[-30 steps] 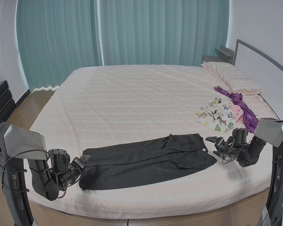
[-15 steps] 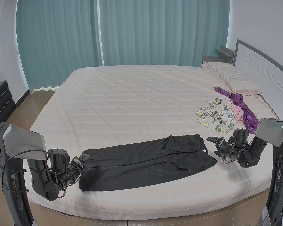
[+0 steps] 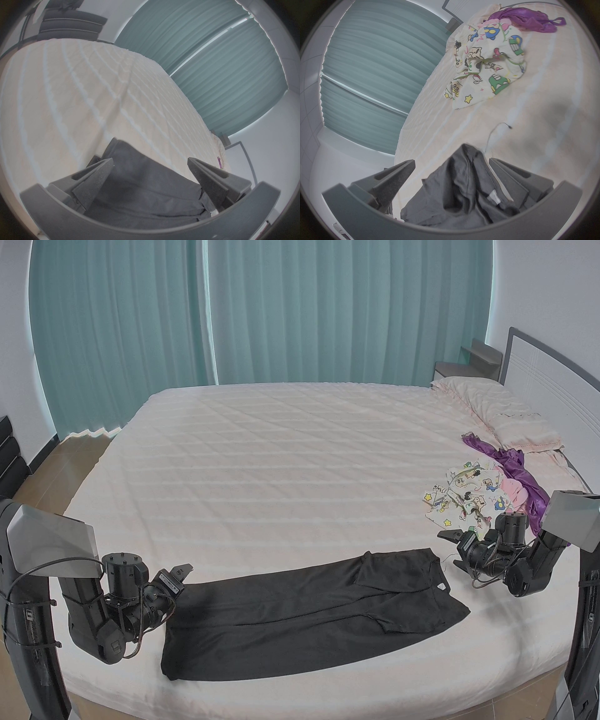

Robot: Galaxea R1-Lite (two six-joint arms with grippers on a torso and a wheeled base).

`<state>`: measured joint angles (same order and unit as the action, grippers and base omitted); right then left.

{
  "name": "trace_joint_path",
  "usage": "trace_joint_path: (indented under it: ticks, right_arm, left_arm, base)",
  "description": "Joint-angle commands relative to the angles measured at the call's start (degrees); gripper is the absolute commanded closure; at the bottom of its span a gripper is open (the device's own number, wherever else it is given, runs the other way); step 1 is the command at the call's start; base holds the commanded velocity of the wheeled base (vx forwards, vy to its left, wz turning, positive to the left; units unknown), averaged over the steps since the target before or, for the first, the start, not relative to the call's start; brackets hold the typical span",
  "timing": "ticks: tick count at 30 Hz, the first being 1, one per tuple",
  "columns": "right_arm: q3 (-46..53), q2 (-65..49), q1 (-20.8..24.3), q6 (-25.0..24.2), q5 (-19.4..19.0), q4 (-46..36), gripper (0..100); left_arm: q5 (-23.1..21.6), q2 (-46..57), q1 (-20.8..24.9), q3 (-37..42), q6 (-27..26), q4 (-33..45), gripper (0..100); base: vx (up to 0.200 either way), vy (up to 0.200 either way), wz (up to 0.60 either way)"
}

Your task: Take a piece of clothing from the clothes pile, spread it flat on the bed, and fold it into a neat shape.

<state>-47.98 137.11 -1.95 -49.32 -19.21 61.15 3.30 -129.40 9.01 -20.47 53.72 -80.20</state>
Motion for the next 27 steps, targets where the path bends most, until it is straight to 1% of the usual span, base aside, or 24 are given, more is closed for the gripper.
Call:
trace_joint_path:
  ticks: [1, 6, 11, 27]
  right_arm:
    - [-0.1, -0.1, 0.0, 0.0, 0.0, 0.0, 0]
    - [-0.1, -0.2, 0.2, 0.0, 0.0, 0.0, 0]
    - [-0.1, -0.1, 0.2, 0.0, 0.1, 0.0, 0]
    - [-0.1, -0.2, 0.1, -0.1, 0.1, 0.0, 0]
  left_arm:
    - [0.1, -1.4, -1.1, -2.0, -3.3, 0.0, 0]
    - [0.7, -5.9, -2.4, -5.5, -7.5, 0.0, 0]
    - [0.7, -8.5, -3.3, -5.9, -11.2, 0.0, 0]
    - [0.7, -11.0, -3.2, -6.0, -12.4, 0.4, 0]
  base:
    - [0.0, 0.0, 0.0]
    - [0.0, 0.0, 0.0]
    - [0.0, 0.0, 0.0]
    - [0.0, 0.0, 0.0]
